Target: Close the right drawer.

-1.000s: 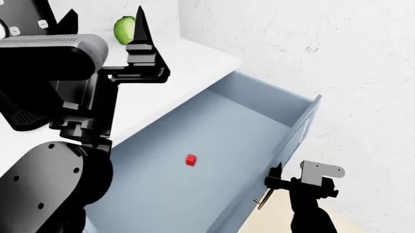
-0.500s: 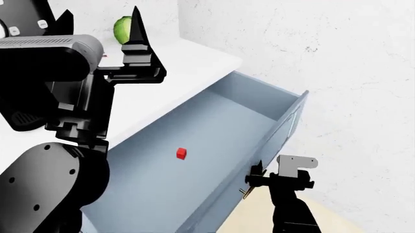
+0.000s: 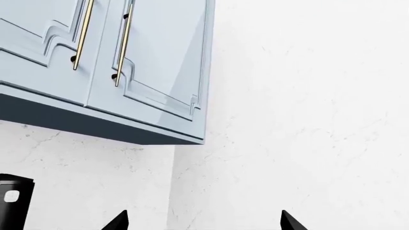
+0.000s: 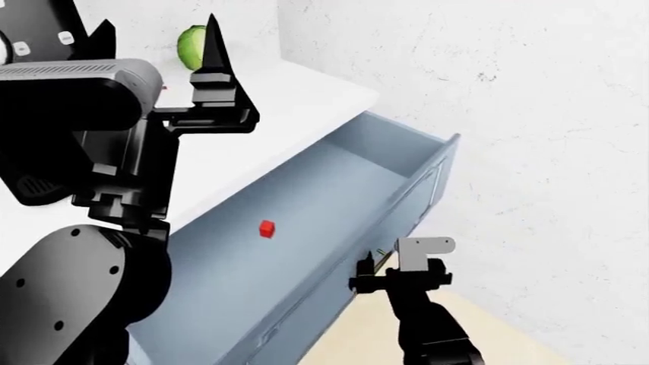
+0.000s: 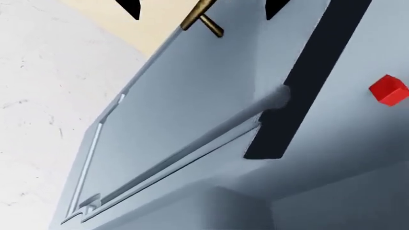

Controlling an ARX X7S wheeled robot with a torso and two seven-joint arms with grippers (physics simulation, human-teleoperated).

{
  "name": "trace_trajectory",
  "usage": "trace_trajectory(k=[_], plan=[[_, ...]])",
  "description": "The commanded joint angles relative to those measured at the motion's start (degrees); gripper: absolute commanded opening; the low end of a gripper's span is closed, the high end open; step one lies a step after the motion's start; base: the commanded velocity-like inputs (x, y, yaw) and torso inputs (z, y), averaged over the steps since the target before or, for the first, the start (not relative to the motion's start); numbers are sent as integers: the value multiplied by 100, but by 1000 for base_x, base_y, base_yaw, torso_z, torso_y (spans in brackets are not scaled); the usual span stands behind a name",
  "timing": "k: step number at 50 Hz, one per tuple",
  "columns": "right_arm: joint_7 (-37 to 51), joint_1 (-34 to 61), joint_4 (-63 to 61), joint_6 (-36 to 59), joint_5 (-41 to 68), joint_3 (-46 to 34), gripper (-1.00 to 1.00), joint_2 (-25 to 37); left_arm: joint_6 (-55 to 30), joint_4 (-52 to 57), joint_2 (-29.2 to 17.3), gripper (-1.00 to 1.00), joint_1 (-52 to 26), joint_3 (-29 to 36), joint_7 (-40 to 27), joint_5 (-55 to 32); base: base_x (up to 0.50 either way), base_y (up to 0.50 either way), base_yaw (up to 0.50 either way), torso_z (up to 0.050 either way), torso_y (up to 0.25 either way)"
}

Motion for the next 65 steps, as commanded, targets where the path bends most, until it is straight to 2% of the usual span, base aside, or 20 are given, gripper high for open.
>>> trace_trajectory(k=[1,11,32,47,49,53,58,59,65], plan=[[-73,145,-373,-78,1878,-2869,100,-204,34,-10,2,100,19,38,0,18,0,0,0,0,0],[-21,276,-583,-83,2344,-3566,100,-204,114,-38,-38,100,85,4,26,16,0,0,0,0,0],[-45,326,-699,-102,2306,-3627,100,-204,166,-90,-31,100,80,48,33,20,0,0,0,0,0],[60,287,-541,-456,2334,-3580,100,-197,223,-113,-40,100,113,79,51,34,0,0,0,0,0],[503,318,-1334,-418,2265,-3653,100,204,225,-112,-43,100,116,75,46,30,0,0,0,0,0],[1837,448,-3759,-367,2006,-3826,100,1467,202,-67,-74,100,116,55,23,5,0,0,0,0,0],[3042,636,-5736,-287,1652,-3951,100,2543,186,-37,-74,100,114,64,-7,-2,0,0,0,0,0],[3555,756,-6513,-219,1442,-3994,100,2980,190,-32,-66,100,123,80,-6,1,0,0,0,0,0],[4427,966,-7828,-61,1113,-4014,100,3766,175,-9,-70,100,110,96,-24,-5,0,0,0,0,0]])
